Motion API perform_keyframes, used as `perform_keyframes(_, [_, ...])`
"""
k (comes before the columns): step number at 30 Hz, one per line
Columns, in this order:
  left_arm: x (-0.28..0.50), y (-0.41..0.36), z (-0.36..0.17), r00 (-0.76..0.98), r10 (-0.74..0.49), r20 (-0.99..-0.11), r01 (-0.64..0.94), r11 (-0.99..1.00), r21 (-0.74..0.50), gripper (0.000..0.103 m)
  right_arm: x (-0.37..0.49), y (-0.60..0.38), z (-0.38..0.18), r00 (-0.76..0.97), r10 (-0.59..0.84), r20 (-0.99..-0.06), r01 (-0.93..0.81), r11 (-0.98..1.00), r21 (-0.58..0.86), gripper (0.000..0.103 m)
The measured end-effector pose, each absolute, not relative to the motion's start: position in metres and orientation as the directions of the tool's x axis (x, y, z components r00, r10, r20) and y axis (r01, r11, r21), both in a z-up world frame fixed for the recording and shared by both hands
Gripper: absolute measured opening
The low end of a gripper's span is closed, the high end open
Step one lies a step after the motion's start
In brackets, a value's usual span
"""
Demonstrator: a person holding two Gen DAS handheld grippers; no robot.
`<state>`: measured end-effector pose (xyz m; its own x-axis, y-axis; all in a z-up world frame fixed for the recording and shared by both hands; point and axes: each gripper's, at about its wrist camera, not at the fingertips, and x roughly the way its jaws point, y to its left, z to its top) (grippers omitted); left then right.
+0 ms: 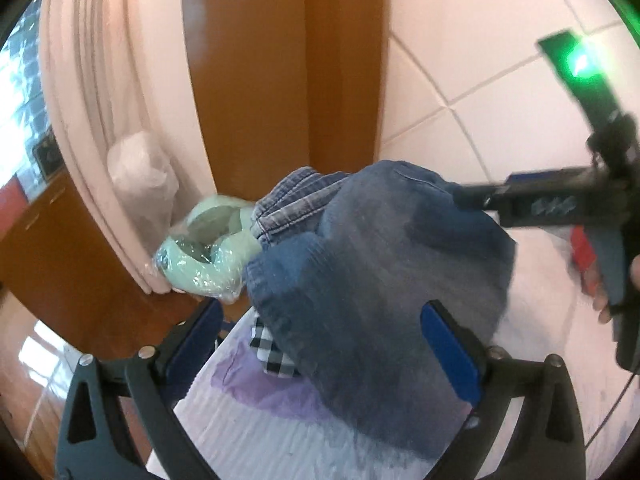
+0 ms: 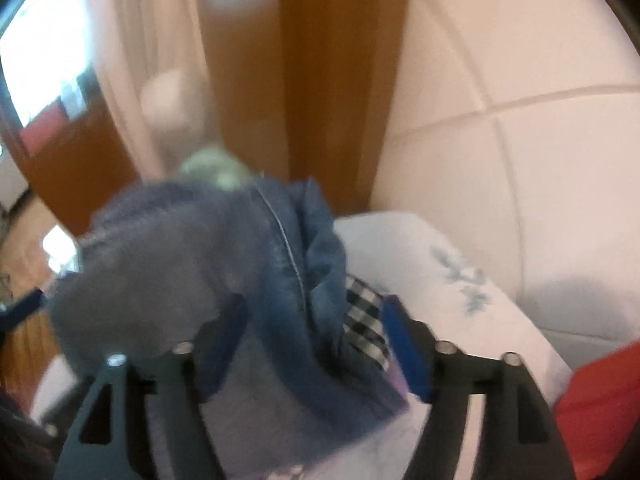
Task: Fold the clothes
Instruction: 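Lift the folded jeans with both grippers and carry them toward the checkered shirt pile, then lower the jeans onto the checkered shirt pile and open both grippers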
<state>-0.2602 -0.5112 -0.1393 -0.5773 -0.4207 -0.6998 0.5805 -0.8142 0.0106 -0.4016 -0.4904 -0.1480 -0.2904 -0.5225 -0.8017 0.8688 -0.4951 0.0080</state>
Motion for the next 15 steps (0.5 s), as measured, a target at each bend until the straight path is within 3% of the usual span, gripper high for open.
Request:
perform_keyframes(1, [-0.256, -0.508, -0.137, -0.577, -0.419, -0.701, 0.574, -0.819, 0.017, 0.101, -0.398, -0.483, -0.139, -0.296, -0.539, -0.789, 0.863, -0.505, 0.022, 0.1])
perform_keyframes(2, [-0.253, -0.51, -0.137, -0.576, -0.412, -0.706, 0.567, -0.823, 0.017, 0.101, -0.392, -0.477, -0.134, -0.295, -0.552, -0.78, 0.858, -0.513, 0.039, 0.103])
perform_keyframes(15, [-0.215, -0.493, -0.131, -0.596, -0.335, -0.73, 0.505, -0.863, -0.017, 0.101, -0.312, -0.421, -0.155, -0.274, -0.535, -0.799, 0.782, -0.607, 0.138, 0.103])
